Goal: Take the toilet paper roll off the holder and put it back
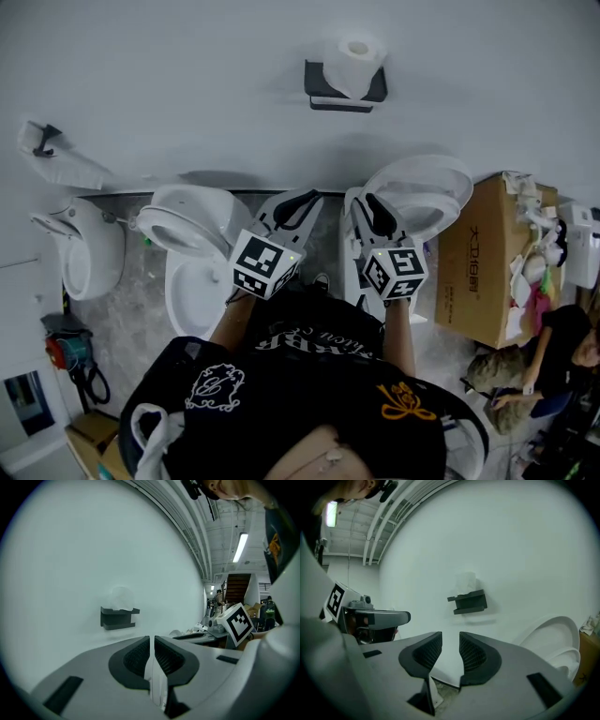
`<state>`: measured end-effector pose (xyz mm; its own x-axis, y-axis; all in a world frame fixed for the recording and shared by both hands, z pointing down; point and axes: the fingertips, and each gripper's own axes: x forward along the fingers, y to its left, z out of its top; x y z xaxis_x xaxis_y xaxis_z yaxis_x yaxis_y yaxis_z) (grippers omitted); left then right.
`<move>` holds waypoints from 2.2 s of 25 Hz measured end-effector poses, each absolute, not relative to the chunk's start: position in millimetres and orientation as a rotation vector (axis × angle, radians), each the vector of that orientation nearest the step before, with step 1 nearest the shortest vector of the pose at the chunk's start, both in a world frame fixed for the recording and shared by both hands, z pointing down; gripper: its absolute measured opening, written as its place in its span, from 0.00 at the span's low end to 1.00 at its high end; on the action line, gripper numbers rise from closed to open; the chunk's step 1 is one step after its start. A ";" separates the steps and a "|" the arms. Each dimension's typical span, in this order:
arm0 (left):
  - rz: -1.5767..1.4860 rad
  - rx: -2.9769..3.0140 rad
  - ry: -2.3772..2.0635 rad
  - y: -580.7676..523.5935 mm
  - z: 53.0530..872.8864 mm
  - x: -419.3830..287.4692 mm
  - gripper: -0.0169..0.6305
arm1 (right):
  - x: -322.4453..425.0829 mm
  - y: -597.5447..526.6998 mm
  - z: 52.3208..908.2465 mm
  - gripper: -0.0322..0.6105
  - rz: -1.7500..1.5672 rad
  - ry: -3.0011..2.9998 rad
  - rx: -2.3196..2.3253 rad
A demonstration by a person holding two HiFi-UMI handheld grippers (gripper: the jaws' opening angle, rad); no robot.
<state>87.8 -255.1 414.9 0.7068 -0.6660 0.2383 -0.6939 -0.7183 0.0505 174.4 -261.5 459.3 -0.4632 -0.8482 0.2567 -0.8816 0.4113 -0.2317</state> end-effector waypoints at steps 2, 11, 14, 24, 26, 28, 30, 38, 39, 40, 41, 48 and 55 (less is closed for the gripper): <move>0.319 2.760 -1.121 -245.1 421.3 91.7 0.09 | 175.5 -252.7 466.2 0.24 0.538 -2.565 1.550; 0.375 2.723 -1.165 -208.2 436.9 93.5 0.09 | 171.2 -221.6 485.0 0.19 0.598 -2.604 1.484; 0.382 2.723 -1.181 -199.7 435.0 90.6 0.09 | 167.7 -215.3 487.2 0.18 0.599 -2.612 1.470; 0.382 2.751 -1.198 -146.2 423.3 61.0 0.09 | 137.8 -173.4 479.7 0.15 0.556 -2.630 1.469; 0.373 2.766 -1.193 -125.2 419.4 51.7 0.09 | 128.0 -155.0 475.7 0.14 0.546 -2.636 1.480; 0.367 2.774 -1.191 -102.0 417.9 38.9 0.09 | 115.1 -132.8 473.1 0.14 0.540 -2.637 1.493; 0.360 2.772 -1.195 -77.6 418.5 23.0 0.09 | 99.1 -106.8 471.9 0.14 0.538 -2.636 1.501; 0.318 2.786 -1.160 25.4 421.4 -23.8 0.09 | 44.2 -1.2 459.9 0.14 0.481 -2.633 1.491; 0.313 2.788 -1.154 36.4 421.6 -27.5 0.09 | 40.3 9.2 458.1 0.13 0.476 -2.631 1.497; 0.308 2.790 -1.149 46.2 421.7 -31.5 0.09 | 36.1 18.7 456.5 0.13 0.471 -2.630 1.502; 0.301 2.792 -1.146 54.8 421.8 -35.7 0.09 | 31.9 27.5 455.4 0.12 0.468 -2.628 1.508; 0.262 2.795 -1.109 96.0 426.7 -56.2 0.09 | 12.6 71.7 453.0 0.08 0.454 -2.582 1.580; 0.229 2.798 -1.059 112.6 427.9 -53.2 0.09 | 8.8 90.3 453.9 0.07 0.480 -2.557 1.579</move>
